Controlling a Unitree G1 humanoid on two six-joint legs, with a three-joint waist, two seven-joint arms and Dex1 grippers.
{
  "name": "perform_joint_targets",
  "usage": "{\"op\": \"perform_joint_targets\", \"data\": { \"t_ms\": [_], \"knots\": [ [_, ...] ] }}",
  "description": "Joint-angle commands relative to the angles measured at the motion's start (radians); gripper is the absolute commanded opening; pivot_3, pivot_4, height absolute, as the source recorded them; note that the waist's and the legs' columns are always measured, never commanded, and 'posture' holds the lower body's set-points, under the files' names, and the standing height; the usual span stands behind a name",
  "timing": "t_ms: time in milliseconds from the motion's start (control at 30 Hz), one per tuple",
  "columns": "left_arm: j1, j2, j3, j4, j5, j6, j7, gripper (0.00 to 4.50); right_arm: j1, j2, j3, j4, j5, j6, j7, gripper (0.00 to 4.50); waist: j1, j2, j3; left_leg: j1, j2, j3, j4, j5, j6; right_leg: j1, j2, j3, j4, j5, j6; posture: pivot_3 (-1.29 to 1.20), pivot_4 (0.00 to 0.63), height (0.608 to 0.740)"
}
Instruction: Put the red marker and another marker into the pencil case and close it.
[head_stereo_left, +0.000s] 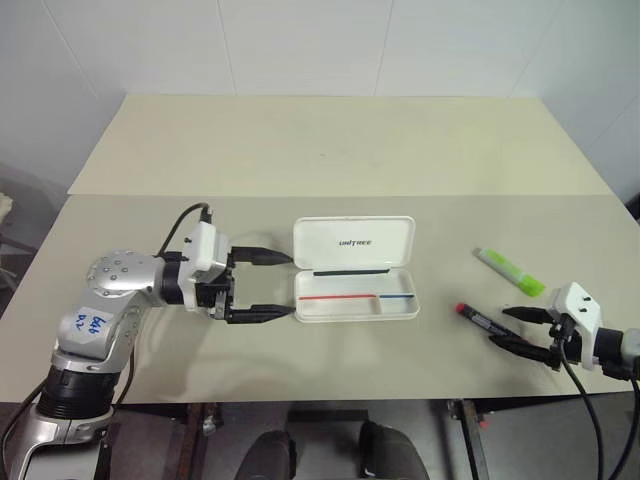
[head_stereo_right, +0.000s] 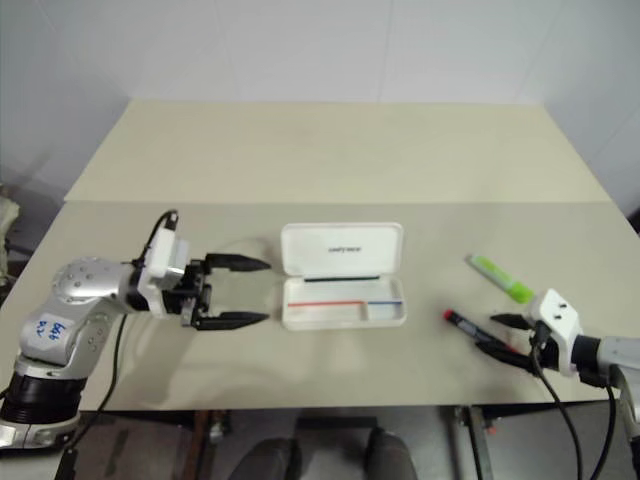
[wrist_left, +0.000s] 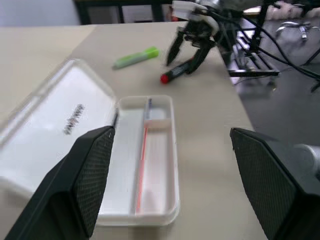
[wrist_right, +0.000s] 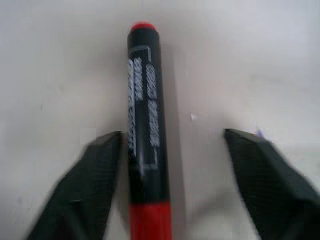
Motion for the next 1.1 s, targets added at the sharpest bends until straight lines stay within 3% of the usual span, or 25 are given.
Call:
{"op": "perform_joint_targets", "data": {
  "t_ms": [33, 167, 200, 467, 567, 900, 1100],
  "knots": [
    [0.013, 0.012, 0.032, -0.039, -0.032, -0.001, 0.012, 3.94, -0.006, 0.02, 0.021, -0.004, 0.012, -0.042, 0.034, 2.17, 0.0, 0.0, 0.0, 0.0, 0.0, 0.0, 0.0, 0.0, 0.0, 0.0, 0.0, 0.0, 0.0, 0.0, 0.0, 0.0, 0.15, 0.74],
    [0.023, 0.015, 0.035, -0.046, -0.032, 0.001, 0.022, 3.94, -0.011, 0.022, 0.026, 0.014, 0.002, -0.08, 0.042, 0.67, 0.0, 0.0, 0.0, 0.0, 0.0, 0.001, 0.0, 0.0, 0.0, 0.0, 0.0, 0.0, 0.0, 0.0, 0.0, 0.0, 0.15, 0.74],
    [0.024, 0.015, 0.036, -0.046, -0.032, -0.001, 0.025, 3.94, -0.013, 0.023, 0.027, 0.019, 0.002, -0.092, 0.044, 0.59, 0.0, 0.0, 0.0, 0.0, 0.0, 0.001, 0.0, 0.0, 0.0, 0.0, 0.0, 0.0, 0.0, 0.0, 0.0, 0.0, 0.15, 0.74],
    [0.029, 0.016, 0.04, -0.035, -0.028, -0.013, 0.037, 3.94, -0.072, 0.042, 0.034, 0.02, 0.013, -0.206, 0.053, 0.59, 0.0, 0.001, 0.001, 0.001, 0.0, 0.001, -0.001, 0.0, 0.0, 0.0, 0.0, 0.001, 0.0, 0.0, 0.0, 0.0, 0.15, 0.74],
    [0.031, 0.023, 0.05, -0.023, -0.023, -0.023, 0.037, 3.94, -0.156, 0.056, 0.039, -0.042, 0.053, -0.198, 0.063, 0.59, -0.002, 0.001, 0.001, 0.001, 0.0, 0.002, -0.001, 0.0, 0.0, 0.0, 0.0, 0.002, 0.0, 0.0, 0.0, 0.0, 0.15, 0.74],
    [0.078, 0.043, 0.09, -0.035, -0.017, -0.035, 0.055, 3.94, -0.337, 0.085, 0.161, -0.298, 0.159, 0.006, 0.112, 0.59, 0.006, 0.001, 0.001, -0.001, 0.001, 0.001, -0.001, -0.001, -0.001, -0.002, 0.0, 0.0, 0.0, 0.0, -0.001, 0.0, 0.15, 0.74],
    [0.129, 0.06, 0.124, -0.052, -0.015, -0.041, 0.07, 3.94, -0.466, 0.178, 0.306, -0.344, 0.126, 0.067, 0.109, 0.59, 0.0, 0.001, 0.001, -0.003, 0.001, 0.0, -0.001, -0.001, -0.001, -0.004, 0.0, -0.001, 0.0, 0.0, -0.001, 0.0, 0.15, 0.74]
  ]
}}
